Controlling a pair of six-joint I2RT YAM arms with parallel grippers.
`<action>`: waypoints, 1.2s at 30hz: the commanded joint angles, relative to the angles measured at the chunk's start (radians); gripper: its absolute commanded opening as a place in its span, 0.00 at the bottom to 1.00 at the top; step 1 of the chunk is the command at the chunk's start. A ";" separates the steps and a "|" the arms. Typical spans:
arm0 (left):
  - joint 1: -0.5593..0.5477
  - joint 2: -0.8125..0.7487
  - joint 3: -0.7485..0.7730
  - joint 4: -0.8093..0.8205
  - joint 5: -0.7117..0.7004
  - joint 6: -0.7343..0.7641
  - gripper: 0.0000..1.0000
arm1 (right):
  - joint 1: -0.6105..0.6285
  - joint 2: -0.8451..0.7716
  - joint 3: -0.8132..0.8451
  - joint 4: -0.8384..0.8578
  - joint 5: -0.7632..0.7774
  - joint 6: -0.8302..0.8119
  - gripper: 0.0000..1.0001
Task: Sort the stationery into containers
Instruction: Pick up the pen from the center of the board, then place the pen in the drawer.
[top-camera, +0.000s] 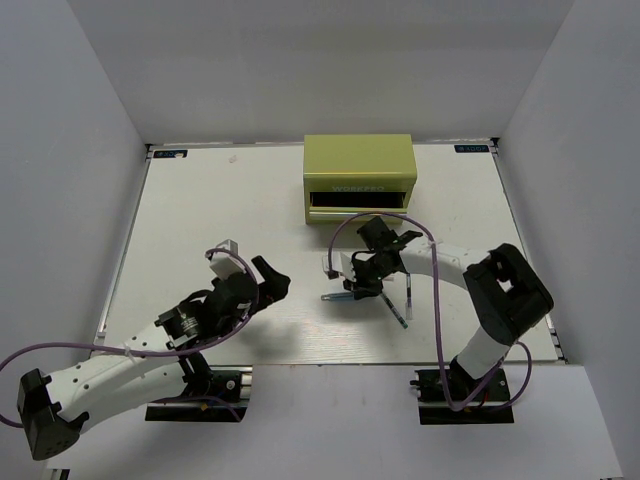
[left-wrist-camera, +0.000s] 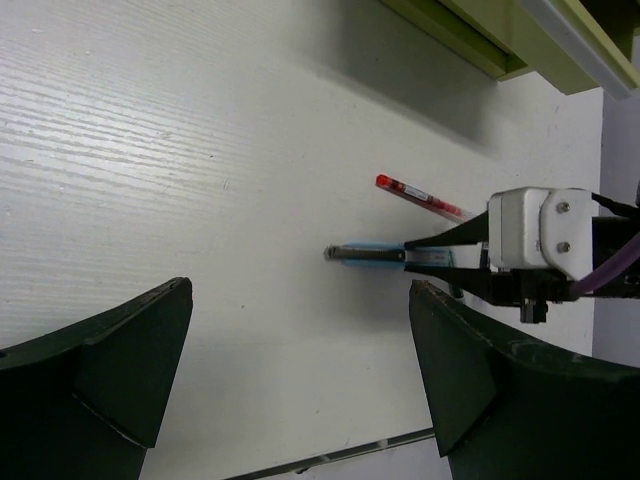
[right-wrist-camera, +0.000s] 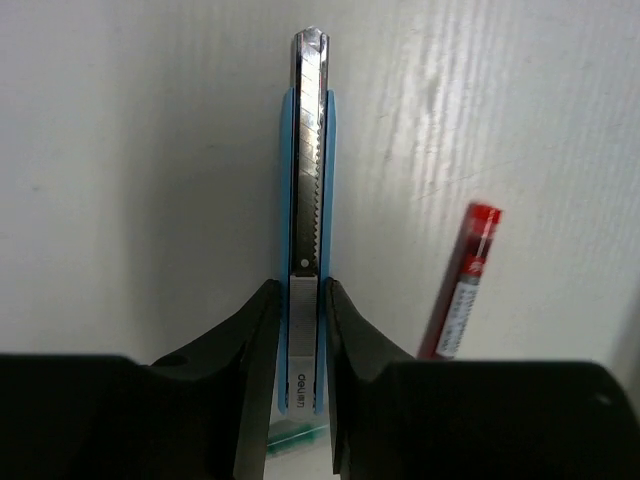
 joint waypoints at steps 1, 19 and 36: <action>0.003 -0.003 -0.001 0.058 0.018 0.028 0.99 | 0.001 -0.125 0.033 -0.143 -0.088 -0.008 0.00; 0.003 0.074 -0.032 0.238 0.055 0.065 0.99 | -0.058 -0.334 0.131 0.213 0.287 0.044 0.00; 0.003 0.114 -0.032 0.278 0.082 0.074 0.99 | -0.144 -0.145 0.330 0.224 0.271 -0.146 0.00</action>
